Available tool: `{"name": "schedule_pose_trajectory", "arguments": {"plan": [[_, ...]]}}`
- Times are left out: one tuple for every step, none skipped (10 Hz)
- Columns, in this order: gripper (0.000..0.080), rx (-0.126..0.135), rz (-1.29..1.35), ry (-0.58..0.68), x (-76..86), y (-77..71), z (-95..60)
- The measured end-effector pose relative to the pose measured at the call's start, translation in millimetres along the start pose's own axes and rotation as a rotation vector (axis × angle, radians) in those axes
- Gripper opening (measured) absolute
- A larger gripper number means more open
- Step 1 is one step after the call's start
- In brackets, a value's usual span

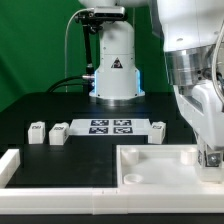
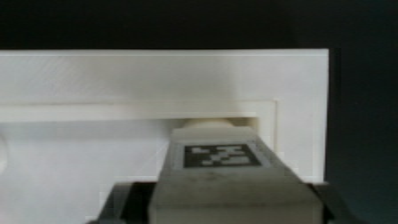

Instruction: Assemble one leg

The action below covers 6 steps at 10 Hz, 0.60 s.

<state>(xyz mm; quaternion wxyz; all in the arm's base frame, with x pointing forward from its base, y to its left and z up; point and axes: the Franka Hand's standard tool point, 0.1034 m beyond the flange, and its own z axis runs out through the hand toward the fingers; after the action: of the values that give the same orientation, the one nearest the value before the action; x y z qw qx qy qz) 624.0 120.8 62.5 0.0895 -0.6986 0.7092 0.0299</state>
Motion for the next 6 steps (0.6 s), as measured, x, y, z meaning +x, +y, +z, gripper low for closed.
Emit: {"name": "schedule_pose_trajectory", "arguments": {"plan": [[0.029, 0.0, 0.004, 0.0, -0.2, 0.0, 0.0], [0.029, 0.0, -0.062, -0.001, -0.3, 0.1, 0.1], [0.0548, 0.0, -0.073, -0.001, -1.0, 0.2, 0.2], [0.0548, -0.001, -0.113, -0.001, -1.6, 0.4, 0.3], [0.0618, -0.009, -0.353, 0.009, -0.2, -0.1, -0.5], [0.064, -0.004, -0.503, 0.007, 4.1, -3.9, -2.3]]}}
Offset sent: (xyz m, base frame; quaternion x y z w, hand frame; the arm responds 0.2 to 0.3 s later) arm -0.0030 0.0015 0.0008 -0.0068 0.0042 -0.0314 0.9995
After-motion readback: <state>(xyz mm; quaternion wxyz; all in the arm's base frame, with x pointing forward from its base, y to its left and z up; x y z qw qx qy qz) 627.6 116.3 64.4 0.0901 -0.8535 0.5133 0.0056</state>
